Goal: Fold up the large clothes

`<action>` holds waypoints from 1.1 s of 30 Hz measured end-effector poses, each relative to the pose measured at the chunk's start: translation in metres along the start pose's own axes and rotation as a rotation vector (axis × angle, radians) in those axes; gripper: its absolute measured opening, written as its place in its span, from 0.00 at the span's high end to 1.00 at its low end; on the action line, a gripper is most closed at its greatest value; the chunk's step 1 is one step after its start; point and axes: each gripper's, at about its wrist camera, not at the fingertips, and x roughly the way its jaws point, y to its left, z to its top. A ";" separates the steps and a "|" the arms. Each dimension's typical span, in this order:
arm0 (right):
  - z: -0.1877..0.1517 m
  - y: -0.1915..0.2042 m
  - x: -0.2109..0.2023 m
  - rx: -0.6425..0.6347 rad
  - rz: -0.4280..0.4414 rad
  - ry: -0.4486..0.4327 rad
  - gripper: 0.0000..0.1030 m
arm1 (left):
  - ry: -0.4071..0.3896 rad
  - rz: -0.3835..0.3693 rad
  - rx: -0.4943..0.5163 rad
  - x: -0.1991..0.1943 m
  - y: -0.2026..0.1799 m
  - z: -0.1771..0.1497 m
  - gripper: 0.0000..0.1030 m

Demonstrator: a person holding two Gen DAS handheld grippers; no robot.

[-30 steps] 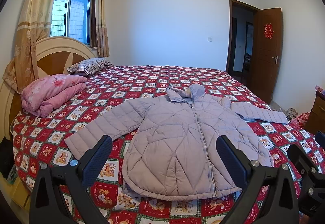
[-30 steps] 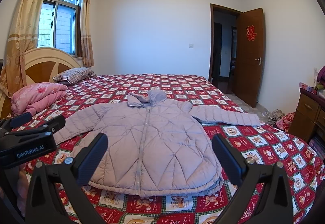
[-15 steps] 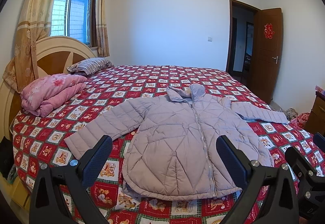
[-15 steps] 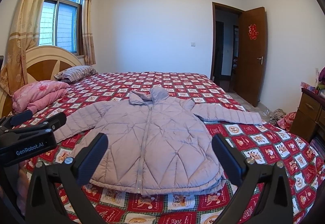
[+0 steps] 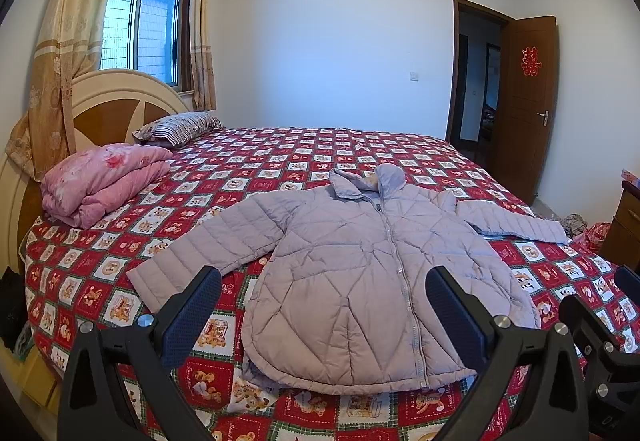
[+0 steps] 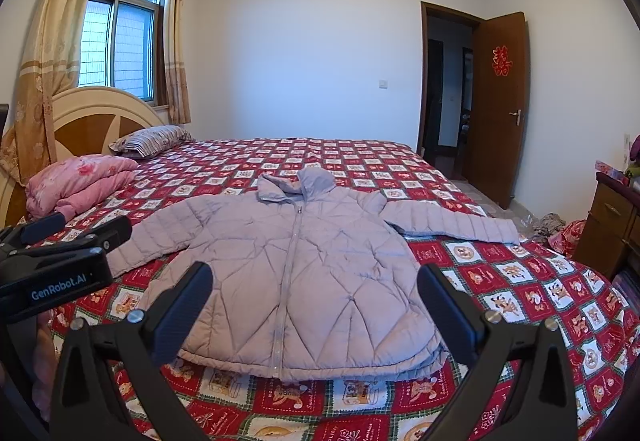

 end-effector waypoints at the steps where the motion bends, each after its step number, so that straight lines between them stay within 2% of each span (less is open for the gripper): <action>1: 0.000 0.000 0.000 0.000 0.001 0.001 0.00 | 0.001 -0.001 -0.001 0.000 0.000 0.001 0.01; 11: -0.004 -0.004 0.007 0.006 0.023 0.021 0.00 | 0.025 0.000 0.005 0.015 0.002 0.001 0.01; 19: -0.014 -0.033 0.054 0.056 0.045 0.099 0.00 | 0.128 -0.019 -0.002 0.076 0.002 -0.006 0.01; 24: -0.027 -0.073 0.104 0.145 0.040 0.185 0.00 | 0.195 0.003 0.017 0.137 -0.004 -0.009 0.01; 29: -0.036 -0.125 0.158 0.234 -0.036 0.251 0.01 | 0.207 0.041 0.059 0.195 -0.017 -0.003 0.01; 33: -0.040 -0.188 0.209 0.371 -0.092 0.319 0.14 | 0.230 0.091 0.094 0.255 -0.026 0.004 0.01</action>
